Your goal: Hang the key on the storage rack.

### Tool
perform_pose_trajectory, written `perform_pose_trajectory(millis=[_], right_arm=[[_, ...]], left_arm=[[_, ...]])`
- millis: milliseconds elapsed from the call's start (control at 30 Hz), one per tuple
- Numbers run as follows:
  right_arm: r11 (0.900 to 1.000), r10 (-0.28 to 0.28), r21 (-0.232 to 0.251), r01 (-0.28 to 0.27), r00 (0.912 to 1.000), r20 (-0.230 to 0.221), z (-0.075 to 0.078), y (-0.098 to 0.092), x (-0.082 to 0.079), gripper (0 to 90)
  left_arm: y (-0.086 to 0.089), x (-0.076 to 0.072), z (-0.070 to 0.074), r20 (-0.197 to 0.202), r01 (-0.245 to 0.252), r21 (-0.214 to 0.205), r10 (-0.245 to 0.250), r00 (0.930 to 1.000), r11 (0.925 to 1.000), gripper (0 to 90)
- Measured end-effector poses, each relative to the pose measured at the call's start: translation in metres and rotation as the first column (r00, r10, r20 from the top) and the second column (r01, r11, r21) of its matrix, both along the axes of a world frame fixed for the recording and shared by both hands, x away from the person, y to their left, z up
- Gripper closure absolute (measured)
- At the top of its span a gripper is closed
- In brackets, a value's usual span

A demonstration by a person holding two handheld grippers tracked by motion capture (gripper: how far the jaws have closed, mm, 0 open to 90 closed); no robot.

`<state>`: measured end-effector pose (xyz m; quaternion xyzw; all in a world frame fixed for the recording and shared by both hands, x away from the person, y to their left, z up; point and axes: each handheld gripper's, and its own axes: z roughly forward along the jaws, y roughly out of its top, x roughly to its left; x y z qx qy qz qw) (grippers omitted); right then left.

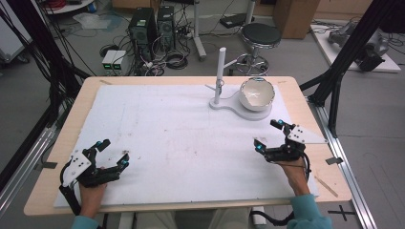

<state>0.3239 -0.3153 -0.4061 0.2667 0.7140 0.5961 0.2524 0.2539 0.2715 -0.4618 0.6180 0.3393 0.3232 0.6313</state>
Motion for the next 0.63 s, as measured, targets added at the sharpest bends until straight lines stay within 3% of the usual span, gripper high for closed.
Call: perform_pose_trajectory(millis=[233,333,400,633], right_arm=[[0.9976,-0.006,0.069,0.006,1.0,0.0,-0.032,-0.005,-0.01,0.5],[0.9981,-0.011,0.06,0.012,0.9997,-0.02,-0.043,-0.004,-0.011,0.6],[0.997,-0.033,0.07,0.032,0.9994,0.008,-0.043,-0.005,-0.013,0.6],[0.9978,-0.034,0.058,0.033,0.9992,0.02,-0.043,-0.003,-0.014,0.6]], left_arm=[[0.0,0.0,0.0,0.001,-0.001,0.001,0.001,1.0,1.0,12.1],[0.0,0.0,0.0,-0.001,0.001,-0.005,-0.001,1.0,1.0,12.1],[0.001,0.0,0.0,-0.003,-0.001,-0.004,0.001,1.0,1.0,12.1],[0.0,0.0,0.0,0.001,0.001,-0.002,-0.001,1.0,1.0,12.1]])
